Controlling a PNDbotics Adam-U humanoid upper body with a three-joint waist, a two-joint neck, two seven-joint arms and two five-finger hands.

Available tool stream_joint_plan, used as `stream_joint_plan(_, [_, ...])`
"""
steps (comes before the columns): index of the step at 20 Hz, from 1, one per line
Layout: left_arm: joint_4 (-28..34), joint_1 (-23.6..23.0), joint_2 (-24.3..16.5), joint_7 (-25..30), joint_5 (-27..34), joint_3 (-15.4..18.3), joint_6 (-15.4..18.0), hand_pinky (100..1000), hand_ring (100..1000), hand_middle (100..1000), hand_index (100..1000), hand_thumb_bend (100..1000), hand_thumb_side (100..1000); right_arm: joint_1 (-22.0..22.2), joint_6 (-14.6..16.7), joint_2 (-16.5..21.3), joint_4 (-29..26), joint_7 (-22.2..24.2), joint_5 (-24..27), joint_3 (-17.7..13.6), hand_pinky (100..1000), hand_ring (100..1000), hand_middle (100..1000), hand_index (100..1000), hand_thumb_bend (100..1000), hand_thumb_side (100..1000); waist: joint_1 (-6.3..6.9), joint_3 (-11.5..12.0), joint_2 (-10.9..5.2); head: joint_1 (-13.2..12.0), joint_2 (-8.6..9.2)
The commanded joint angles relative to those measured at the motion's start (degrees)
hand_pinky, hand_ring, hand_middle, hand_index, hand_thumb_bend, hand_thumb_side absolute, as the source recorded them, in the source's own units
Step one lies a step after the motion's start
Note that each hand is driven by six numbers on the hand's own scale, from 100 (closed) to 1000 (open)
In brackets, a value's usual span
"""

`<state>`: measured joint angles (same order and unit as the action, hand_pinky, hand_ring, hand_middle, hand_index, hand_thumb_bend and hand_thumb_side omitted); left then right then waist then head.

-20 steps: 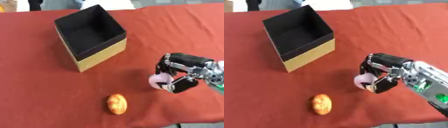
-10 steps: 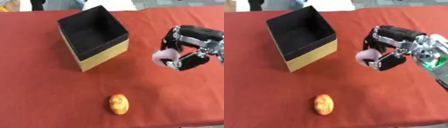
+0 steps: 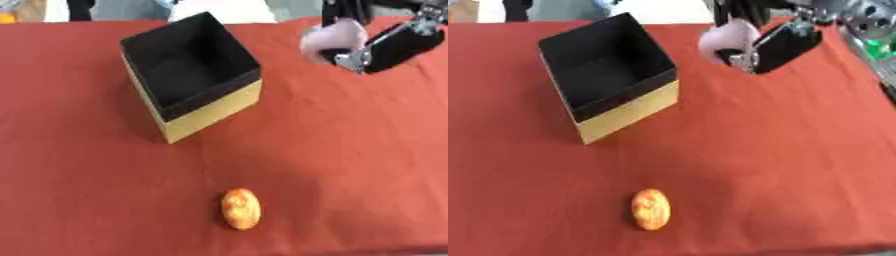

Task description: Pick up objects on the table and place them in the box.

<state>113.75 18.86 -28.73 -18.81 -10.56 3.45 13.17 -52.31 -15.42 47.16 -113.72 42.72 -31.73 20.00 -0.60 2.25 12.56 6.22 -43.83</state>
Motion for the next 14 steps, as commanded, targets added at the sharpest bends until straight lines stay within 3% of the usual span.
stream_joint_plan(1, [0.8,1.0,-1.2,0.2,-0.1,0.5,0.1,612,930,793,862,100,360,-4.2,-3.0,-2.3,-0.9,3.5,-4.4,-0.3,415,391,361,488,163,100,0.05,0.2,-0.68,0.6,-0.29])
stream_joint_plan(8, [0.8,1.4,-0.9,0.3,0.2,0.3,0.2,613,931,793,862,100,371,-11.4,-10.3,-9.1,-0.9,8.6,-9.1,1.5,407,374,360,487,102,100,-0.11,0.8,-0.52,1.5,-0.29])
stream_joint_plan(14, [0.8,2.1,-0.6,0.5,0.6,0.0,0.4,615,931,794,861,100,378,-14.2,-16.6,-14.8,-0.7,9.2,-12.2,4.2,414,365,359,484,100,100,-0.17,1.6,-0.34,2.5,-0.29])
